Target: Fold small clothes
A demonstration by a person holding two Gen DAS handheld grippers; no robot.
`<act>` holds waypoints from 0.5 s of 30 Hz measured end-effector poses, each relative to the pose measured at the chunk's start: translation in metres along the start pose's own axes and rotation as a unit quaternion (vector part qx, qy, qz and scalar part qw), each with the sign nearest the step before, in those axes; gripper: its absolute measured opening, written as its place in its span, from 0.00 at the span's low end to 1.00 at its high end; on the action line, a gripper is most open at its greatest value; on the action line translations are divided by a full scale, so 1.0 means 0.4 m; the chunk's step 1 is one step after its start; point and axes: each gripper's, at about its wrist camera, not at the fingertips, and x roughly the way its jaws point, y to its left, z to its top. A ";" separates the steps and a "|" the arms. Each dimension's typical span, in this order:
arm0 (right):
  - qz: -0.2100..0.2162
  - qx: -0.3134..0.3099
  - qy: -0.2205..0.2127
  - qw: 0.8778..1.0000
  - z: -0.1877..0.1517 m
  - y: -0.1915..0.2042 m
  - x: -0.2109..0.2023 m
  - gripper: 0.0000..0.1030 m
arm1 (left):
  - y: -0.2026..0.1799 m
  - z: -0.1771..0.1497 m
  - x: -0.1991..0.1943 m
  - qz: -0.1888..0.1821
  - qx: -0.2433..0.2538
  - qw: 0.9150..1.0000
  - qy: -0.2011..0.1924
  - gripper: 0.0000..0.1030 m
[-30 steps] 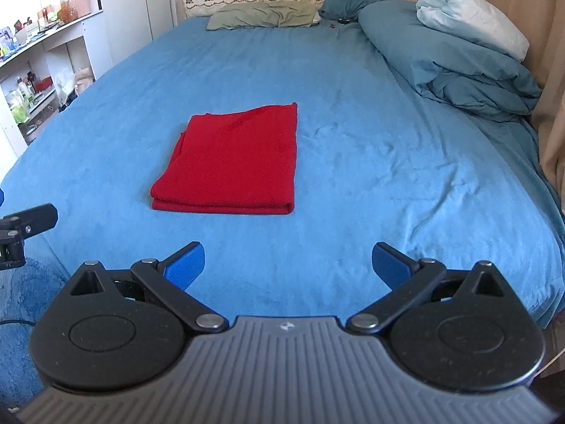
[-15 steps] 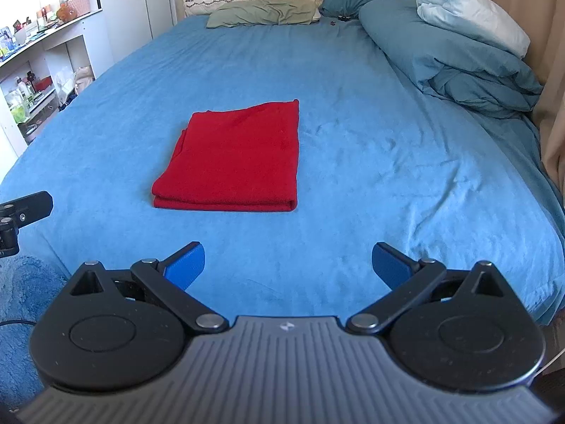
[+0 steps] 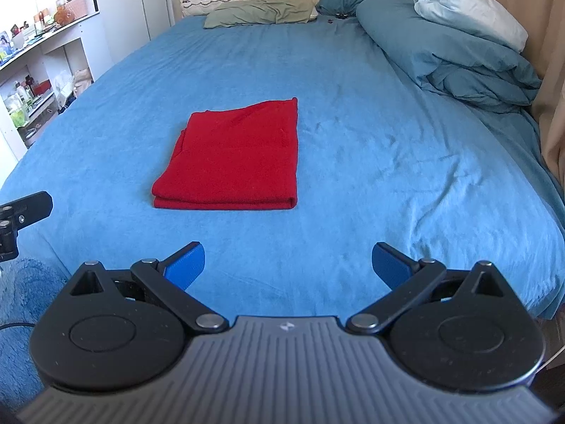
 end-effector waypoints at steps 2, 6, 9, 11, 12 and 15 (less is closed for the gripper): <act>-0.001 0.002 0.000 1.000 -0.002 0.006 -0.002 1.00 | 0.000 0.002 0.000 -0.001 -0.001 1.000 -0.001 1.00; 0.000 0.003 0.000 1.000 -0.001 0.005 -0.002 1.00 | 0.000 0.001 -0.001 -0.001 -0.001 1.000 -0.002 1.00; 0.000 0.004 -0.001 1.000 -0.002 0.009 -0.002 1.00 | 0.000 0.003 -0.001 -0.001 -0.001 1.000 -0.002 1.00; 0.000 0.005 -0.001 1.000 -0.003 0.012 -0.005 1.00 | -0.001 0.002 -0.001 0.000 -0.001 1.000 -0.003 1.00; 0.000 0.005 -0.001 1.000 -0.003 0.013 -0.004 1.00 | 0.000 0.002 -0.001 0.000 -0.001 1.000 -0.003 1.00; 0.000 0.006 -0.002 1.000 -0.005 0.018 -0.007 1.00 | 0.000 0.002 -0.002 -0.001 -0.002 1.000 -0.004 1.00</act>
